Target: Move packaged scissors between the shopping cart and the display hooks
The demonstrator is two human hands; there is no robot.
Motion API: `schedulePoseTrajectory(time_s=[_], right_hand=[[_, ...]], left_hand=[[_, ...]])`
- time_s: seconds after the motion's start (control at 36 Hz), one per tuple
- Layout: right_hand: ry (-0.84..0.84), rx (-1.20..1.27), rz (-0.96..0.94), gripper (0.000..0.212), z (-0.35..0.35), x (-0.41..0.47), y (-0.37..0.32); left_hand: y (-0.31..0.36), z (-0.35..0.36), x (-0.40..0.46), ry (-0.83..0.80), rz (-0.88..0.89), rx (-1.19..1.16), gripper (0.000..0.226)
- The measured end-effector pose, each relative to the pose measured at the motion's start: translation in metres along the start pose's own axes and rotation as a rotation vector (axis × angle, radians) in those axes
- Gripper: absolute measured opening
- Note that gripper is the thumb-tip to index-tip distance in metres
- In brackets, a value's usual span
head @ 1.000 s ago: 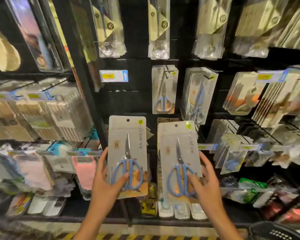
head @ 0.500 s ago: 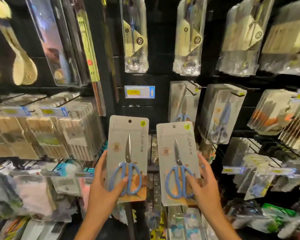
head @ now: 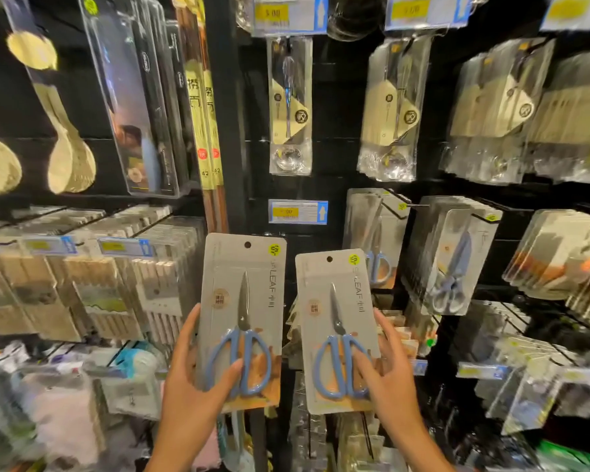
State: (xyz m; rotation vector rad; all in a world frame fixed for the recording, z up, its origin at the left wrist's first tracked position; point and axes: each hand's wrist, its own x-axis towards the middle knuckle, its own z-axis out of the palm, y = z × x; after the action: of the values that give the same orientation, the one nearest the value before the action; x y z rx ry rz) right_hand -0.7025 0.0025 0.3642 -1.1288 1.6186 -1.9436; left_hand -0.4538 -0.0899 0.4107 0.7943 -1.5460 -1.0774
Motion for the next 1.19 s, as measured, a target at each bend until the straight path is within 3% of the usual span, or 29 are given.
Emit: schedulePoseTrajectory(time_s=[1.19], right_hand=[[-0.047, 0.000, -0.083, 0.069, 0.073, 0.070, -0.020]], left_hand=[[-0.008, -0.020, 0.030, 0.042, 0.057, -0.007, 0.091]])
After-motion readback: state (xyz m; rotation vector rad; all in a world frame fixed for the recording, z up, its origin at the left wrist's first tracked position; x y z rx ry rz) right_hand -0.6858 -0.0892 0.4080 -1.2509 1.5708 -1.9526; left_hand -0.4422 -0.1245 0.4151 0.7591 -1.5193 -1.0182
